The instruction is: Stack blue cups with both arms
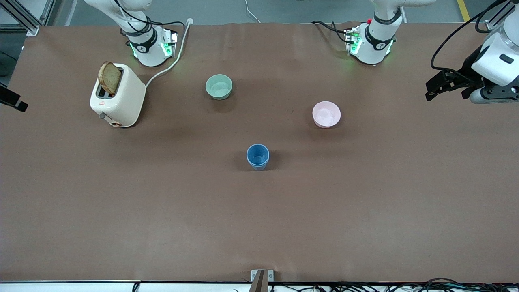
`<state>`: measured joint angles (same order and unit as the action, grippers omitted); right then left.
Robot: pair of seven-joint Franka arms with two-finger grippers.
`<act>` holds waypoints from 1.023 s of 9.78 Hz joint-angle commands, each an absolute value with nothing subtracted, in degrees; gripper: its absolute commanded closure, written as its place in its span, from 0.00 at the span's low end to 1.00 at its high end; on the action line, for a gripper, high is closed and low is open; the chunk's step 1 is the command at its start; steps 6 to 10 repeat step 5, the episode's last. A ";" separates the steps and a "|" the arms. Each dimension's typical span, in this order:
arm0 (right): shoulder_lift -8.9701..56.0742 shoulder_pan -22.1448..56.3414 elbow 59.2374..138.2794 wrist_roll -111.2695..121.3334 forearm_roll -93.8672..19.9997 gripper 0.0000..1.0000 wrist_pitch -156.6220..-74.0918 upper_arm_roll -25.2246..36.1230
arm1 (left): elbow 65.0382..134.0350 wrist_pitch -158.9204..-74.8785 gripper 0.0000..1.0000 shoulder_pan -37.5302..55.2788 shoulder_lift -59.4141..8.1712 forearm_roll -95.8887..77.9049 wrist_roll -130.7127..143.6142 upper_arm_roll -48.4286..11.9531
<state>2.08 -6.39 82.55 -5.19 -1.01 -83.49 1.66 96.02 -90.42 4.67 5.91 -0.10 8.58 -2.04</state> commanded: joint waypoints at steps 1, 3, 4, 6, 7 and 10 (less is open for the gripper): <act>0.53 -5.72 84.38 -4.66 -1.23 0.00 -82.54 1.58 | 95.28 -90.09 0.00 4.39 5.45 0.09 7.47 -1.76; 0.70 -5.19 84.29 -4.66 -1.14 0.00 -82.53 1.32 | 94.13 -89.91 0.00 4.22 5.27 0.17 7.64 -1.67; 0.70 -5.10 84.20 -4.66 -1.14 0.00 -82.53 1.14 | 94.13 -89.65 0.00 4.31 5.27 0.44 7.65 -1.76; 0.70 -4.92 84.20 -5.35 -1.14 0.00 -82.53 1.06 | 94.13 -89.56 0.00 4.48 5.27 2.27 7.56 -2.02; 0.70 -4.92 84.20 -5.35 -1.14 0.00 -82.53 1.06 | 94.13 -89.56 0.00 4.48 5.27 2.27 7.56 -2.02; 0.70 -4.92 84.20 -5.35 -1.14 0.00 -82.53 1.06 | 94.13 -89.56 0.00 4.48 5.27 2.27 7.56 -2.02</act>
